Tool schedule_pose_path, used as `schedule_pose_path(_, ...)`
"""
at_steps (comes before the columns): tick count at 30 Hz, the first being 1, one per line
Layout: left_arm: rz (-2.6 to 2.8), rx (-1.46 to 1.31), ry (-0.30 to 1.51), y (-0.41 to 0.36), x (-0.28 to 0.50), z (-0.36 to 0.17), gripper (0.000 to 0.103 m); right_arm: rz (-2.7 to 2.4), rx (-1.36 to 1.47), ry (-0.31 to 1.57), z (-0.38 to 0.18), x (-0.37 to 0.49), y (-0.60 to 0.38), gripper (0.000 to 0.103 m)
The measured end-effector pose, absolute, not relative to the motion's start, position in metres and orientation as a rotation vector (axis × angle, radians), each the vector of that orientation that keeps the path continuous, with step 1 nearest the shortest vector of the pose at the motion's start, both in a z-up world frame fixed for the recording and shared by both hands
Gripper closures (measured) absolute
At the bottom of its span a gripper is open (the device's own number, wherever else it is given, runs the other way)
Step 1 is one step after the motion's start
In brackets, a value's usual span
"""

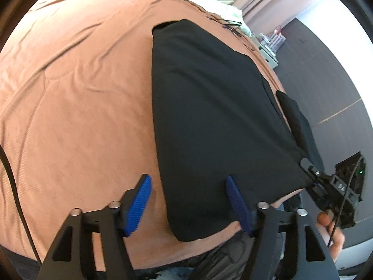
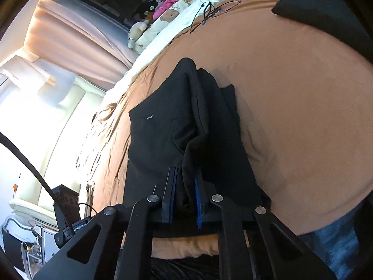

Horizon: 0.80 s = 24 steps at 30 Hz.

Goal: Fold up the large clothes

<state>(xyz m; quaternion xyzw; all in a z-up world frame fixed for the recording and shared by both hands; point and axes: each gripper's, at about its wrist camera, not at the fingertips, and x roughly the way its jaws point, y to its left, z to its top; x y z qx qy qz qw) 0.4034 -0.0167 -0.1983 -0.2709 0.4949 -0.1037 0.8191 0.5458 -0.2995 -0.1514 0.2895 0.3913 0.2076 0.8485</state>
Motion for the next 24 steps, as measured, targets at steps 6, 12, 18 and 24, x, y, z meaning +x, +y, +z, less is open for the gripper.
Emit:
schedule_pose_path(6, -0.258, -0.535, 1.073, -0.029, 0.403, -0.193, 0.06, 0.422, 0.644, 0.845, -0.165, 0.532, -0.314, 0.094)
schedule_pose_path(12, -0.254, -0.47, 1.114, -0.041, 0.408, -0.208, 0.067, 0.38, 0.638, 0.9, -0.187, 0.535, -0.317, 0.094)
schedule_pose_path(18, -0.281, -0.415, 1.141, -0.048, 0.424, -0.198, 0.066, 0.407, 0.614, 0.909, -0.172, 0.537, -0.321, 0.092)
schedule_pose_path(24, -0.259, -0.45, 1.085, -0.028, 0.44, -0.183, 0.036, 0.423, 0.53, 0.857, -0.139, 0.543, -0.322, 0.026)
